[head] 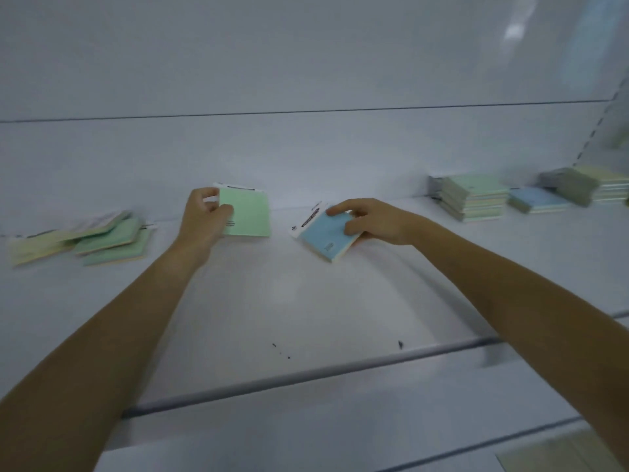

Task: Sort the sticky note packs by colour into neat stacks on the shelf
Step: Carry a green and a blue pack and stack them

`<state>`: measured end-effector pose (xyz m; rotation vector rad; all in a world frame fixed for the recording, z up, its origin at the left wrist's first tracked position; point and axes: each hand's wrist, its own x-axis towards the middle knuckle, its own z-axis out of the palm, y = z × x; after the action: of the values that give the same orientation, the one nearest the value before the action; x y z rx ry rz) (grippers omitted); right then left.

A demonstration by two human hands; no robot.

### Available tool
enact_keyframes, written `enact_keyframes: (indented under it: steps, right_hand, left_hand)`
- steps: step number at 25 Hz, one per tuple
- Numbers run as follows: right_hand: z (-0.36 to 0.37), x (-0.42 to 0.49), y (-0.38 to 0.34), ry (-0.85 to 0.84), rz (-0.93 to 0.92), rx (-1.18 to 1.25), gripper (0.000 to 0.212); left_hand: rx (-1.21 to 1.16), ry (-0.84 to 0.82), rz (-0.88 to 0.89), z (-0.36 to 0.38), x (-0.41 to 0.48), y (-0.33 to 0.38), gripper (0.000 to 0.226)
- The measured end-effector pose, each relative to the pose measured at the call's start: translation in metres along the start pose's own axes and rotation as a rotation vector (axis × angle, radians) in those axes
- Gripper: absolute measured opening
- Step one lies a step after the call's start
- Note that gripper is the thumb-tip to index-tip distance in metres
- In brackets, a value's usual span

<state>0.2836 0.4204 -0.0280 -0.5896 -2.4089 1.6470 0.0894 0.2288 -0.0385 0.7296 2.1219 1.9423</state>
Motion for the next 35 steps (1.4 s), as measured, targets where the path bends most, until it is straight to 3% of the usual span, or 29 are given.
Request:
enact_keyframes:
  steps: [8,13,19,23,27,35]
  right_hand:
    - [-0.1,-0.058,0.036,0.184,-0.13,0.164,0.044]
    - [-0.172,-0.095,0.065,0.04,-0.152,0.123,0.046]
    - [-0.25,-0.142,0.112,0.022,-0.122,0.117,0.047]
    - [-0.295,-0.162,0.138,0.203,-0.127,0.246,0.048]
    - [-0.317,-0.165,0.152,0.429,-0.143,0.331,0.048]
    - [-0.33,-0.154,0.153,0.648,-0.125,0.333,0.049]
  left_hand:
    - [-0.135,-0.141,-0.026,0.118,-0.028,0.037,0.041]
    - [-0.199,-0.086,0.01,0.207,-0.039,0.07,0.033]
    - [-0.179,-0.169,0.1,0.314,-0.054,0.1,0.063]
    - [0.015,-0.136,0.172,0.363,-0.056,0.107,0.042]
    - [0.283,-0.21,0.22,0.384,-0.053,0.103,0.043]
    - [0.705,-0.319,0.196,0.4,-0.044,0.09,0.04]
